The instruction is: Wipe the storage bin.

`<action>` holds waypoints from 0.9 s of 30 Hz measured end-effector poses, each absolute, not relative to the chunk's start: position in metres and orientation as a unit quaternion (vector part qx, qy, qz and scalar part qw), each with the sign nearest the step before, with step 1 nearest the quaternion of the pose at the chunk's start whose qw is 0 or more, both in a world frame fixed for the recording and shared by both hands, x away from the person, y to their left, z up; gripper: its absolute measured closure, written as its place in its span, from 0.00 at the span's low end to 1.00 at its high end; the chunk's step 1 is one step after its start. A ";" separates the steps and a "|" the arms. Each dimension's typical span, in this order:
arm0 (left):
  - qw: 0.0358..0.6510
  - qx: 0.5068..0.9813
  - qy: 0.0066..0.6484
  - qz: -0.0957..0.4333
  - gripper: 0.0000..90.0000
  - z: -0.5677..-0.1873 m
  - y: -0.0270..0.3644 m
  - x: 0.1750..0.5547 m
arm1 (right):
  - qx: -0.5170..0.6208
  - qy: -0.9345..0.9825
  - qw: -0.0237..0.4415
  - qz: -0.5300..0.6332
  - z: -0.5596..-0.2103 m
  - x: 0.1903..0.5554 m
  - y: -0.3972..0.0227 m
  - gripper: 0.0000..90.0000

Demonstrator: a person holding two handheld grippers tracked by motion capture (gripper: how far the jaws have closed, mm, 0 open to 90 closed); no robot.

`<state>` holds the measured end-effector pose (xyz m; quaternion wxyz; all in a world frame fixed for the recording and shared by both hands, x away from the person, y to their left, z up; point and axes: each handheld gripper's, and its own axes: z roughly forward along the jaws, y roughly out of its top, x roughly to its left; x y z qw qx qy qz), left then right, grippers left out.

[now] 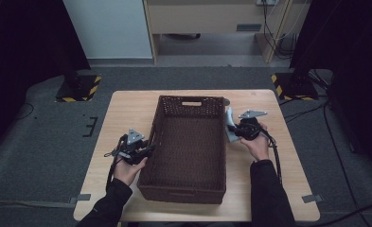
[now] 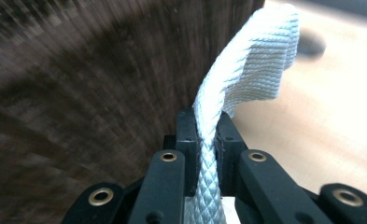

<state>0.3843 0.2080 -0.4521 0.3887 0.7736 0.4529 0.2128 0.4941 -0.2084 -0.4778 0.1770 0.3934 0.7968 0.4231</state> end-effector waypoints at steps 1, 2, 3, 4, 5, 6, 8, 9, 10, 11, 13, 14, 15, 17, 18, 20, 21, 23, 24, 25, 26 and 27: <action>0.389 0.774 0.452 0.213 0.75 -0.452 0.208 0.385 | 0.390 0.793 0.180 0.433 -0.471 0.492 -0.209 0.93; 0.387 0.775 0.451 0.214 0.75 -0.452 0.208 0.386 | 0.381 0.791 0.186 0.440 -0.464 0.489 -0.209 0.93; 0.388 0.775 0.452 0.213 0.75 -0.452 0.208 0.387 | 0.373 0.792 0.191 0.444 -0.457 0.487 -0.209 0.93; 0.388 0.775 0.451 0.213 0.75 -0.452 0.209 0.388 | 0.366 0.795 0.191 0.445 -0.452 0.485 -0.208 0.93; 0.389 0.774 0.452 0.212 0.75 -0.452 0.209 0.388 | 0.360 0.797 0.192 0.444 -0.450 0.483 -0.207 0.93; 0.391 0.773 0.453 0.211 0.75 -0.452 0.209 0.389 | 0.356 0.801 0.193 0.441 -0.449 0.482 -0.207 0.93; 0.395 0.771 0.453 0.209 0.75 -0.453 0.210 0.390 | 0.357 0.806 0.188 0.434 -0.455 0.481 -0.206 0.93; 0.397 0.771 0.453 0.207 0.75 -0.453 0.210 0.390 | 0.358 0.810 0.182 0.426 -0.460 0.481 -0.205 0.93; 0.398 0.771 0.452 0.207 0.74 -0.453 0.210 0.390 | 0.361 0.815 0.178 0.416 -0.467 0.481 -0.204 0.93; 0.399 0.770 0.452 0.208 0.73 -0.453 0.211 0.390 | 0.365 0.825 0.170 0.396 -0.475 0.482 -0.203 0.93; 0.397 0.769 0.452 0.215 0.69 -0.453 0.211 0.390 | 0.369 0.833 0.162 0.378 -0.486 0.483 -0.201 0.93; 0.396 0.770 0.451 0.217 0.65 -0.453 0.212 0.390 | 0.372 0.830 0.160 0.384 -0.491 0.482 -0.201 0.93; 0.399 0.768 0.451 0.216 0.63 -0.453 0.213 0.390 | 0.381 0.827 0.150 0.385 -0.496 0.482 -0.201 0.93; 0.400 0.769 0.449 0.215 0.57 -0.452 0.215 0.389 | 0.387 0.829 0.146 0.377 -0.503 0.481 -0.202 0.93; 0.405 0.768 0.449 0.212 0.56 -0.451 0.216 0.389 | 0.389 0.830 0.144 0.373 -0.504 0.480 -0.202 0.93; 0.411 0.769 0.443 0.208 0.52 -0.448 0.218 0.386 | 0.388 0.829 0.148 0.375 -0.501 0.476 -0.202 0.93; 0.414 0.770 0.440 0.205 0.52 -0.447 0.219 0.383 | 0.383 0.826 0.154 0.383 -0.496 0.475 -0.204 0.93; 0.413 0.774 0.433 0.206 0.52 -0.446 0.221 0.379 | 0.376 0.817 0.165 0.405 -0.481 0.469 -0.207 0.93; 0.410 0.778 0.429 0.208 0.52 -0.445 0.222 0.375 | 0.370 0.815 0.170 0.413 -0.475 0.467 -0.208 0.93; 0.411 0.778 0.428 0.205 0.52 -0.446 0.224 0.373 | 0.363 0.810 0.176 0.426 -0.466 0.462 -0.209 0.93; 0.414 0.777 0.429 0.202 0.53 -0.446 0.224 0.372 | 0.356 0.808 0.181 0.433 -0.459 0.458 -0.210 0.93; 0.414 0.781 0.425 0.195 0.53 -0.447 0.224 0.371 | 0.354 0.807 0.181 0.437 -0.455 0.456 -0.210 0.93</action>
